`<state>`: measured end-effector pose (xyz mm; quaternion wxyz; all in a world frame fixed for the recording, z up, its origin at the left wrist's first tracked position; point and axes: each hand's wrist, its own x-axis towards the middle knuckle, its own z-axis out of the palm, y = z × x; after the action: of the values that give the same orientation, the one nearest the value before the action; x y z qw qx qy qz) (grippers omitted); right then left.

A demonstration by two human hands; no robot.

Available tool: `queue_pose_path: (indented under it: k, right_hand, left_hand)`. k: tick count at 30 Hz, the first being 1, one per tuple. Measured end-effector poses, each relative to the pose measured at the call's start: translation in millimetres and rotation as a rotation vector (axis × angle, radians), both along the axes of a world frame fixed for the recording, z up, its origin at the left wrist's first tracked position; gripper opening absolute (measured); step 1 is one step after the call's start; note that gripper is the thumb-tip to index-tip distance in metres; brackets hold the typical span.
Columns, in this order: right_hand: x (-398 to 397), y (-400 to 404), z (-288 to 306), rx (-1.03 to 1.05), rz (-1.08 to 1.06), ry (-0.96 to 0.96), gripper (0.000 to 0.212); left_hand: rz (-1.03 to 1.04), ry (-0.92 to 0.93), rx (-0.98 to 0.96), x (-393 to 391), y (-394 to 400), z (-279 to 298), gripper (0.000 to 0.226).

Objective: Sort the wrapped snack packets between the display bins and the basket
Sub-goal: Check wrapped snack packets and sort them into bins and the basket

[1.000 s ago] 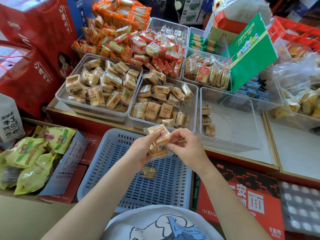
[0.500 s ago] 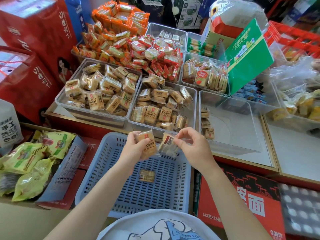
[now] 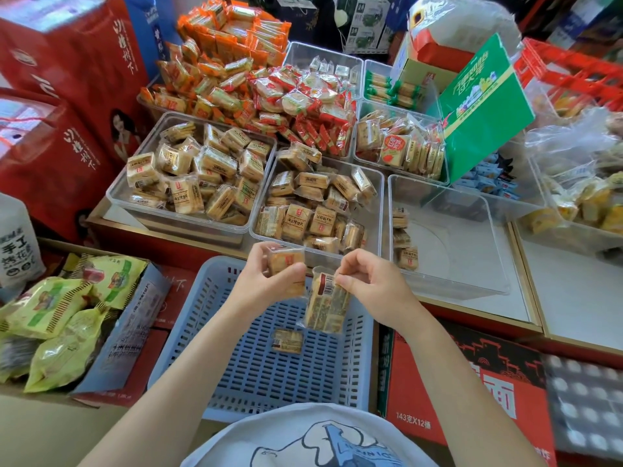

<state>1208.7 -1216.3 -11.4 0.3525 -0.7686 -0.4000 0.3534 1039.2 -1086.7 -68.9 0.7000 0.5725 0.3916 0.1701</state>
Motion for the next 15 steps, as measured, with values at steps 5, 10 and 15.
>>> queue_pose_path:
  k: [5,10,15]
  right_hand:
    - [-4.9,9.0,-2.3,0.046,-0.049,0.047,0.008]
    - [-5.3,8.6,-7.9,0.119,-0.216,0.224,0.004]
    - [-4.9,5.7,-9.8,0.075,-0.241,0.409,0.008]
  left_hand:
    - [-0.250,0.024,0.147,12.4,-9.7,3.9,0.071]
    - [-0.133,-0.068,0.026,12.3,-15.0,0.9,0.073]
    - [-0.098,-0.086,-0.019,10.1,-11.1,3.4,0.076]
